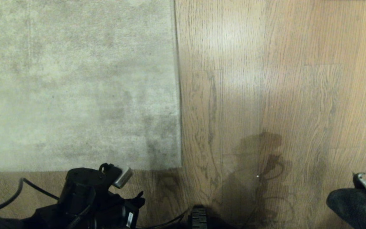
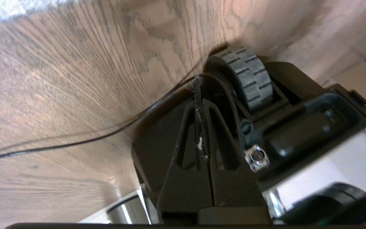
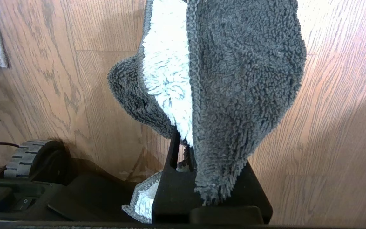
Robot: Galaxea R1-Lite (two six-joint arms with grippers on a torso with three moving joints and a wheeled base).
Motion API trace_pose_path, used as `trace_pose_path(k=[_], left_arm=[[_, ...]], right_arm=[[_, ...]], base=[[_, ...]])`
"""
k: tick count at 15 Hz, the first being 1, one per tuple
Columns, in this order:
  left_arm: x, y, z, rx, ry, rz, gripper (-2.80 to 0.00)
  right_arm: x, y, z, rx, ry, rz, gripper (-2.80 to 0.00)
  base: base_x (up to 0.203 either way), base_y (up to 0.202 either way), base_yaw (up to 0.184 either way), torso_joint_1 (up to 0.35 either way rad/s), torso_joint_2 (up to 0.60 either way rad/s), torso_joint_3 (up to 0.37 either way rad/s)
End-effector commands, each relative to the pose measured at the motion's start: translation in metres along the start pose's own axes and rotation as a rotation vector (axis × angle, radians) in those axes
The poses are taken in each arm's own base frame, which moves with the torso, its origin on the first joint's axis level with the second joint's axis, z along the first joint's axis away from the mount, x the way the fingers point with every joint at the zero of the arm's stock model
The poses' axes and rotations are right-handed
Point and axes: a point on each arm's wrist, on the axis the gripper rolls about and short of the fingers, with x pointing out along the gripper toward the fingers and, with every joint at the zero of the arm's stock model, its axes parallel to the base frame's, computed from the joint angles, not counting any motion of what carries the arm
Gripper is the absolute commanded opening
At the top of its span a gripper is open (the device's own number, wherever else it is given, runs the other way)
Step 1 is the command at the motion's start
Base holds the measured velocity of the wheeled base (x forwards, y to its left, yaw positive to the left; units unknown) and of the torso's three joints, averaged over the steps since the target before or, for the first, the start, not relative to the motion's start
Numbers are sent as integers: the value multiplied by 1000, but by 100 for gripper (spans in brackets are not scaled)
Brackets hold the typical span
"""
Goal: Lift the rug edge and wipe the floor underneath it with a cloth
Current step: Lift up the carpet
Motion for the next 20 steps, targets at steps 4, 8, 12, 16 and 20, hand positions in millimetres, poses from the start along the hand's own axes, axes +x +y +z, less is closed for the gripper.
trace_pose_path(k=[4, 8, 12, 16, 20], left_arm=[[27, -5, 9, 15, 10, 24, -280], [35, -11, 9, 24, 1, 45, -280], [64, -18, 10, 23, -131, 39, -280], [73, -27, 10, 32, -225, 56, -280], [73, -36, 12, 38, -264, 83, 0]], right_arm=[[0, 0, 0, -1, 1, 1, -280], [0, 0, 0, -1, 1, 1, -280], [0, 0, 0, -1, 1, 1, -280], [0, 0, 0, -1, 1, 1, -280], [0, 0, 0, -1, 1, 1, -280]], base=[[0, 0, 0, 0, 0, 0], [0, 0, 0, 0, 0, 0], [0, 0, 0, 0, 0, 0], [0, 0, 0, 0, 0, 0], [0, 0, 0, 0, 0, 0]])
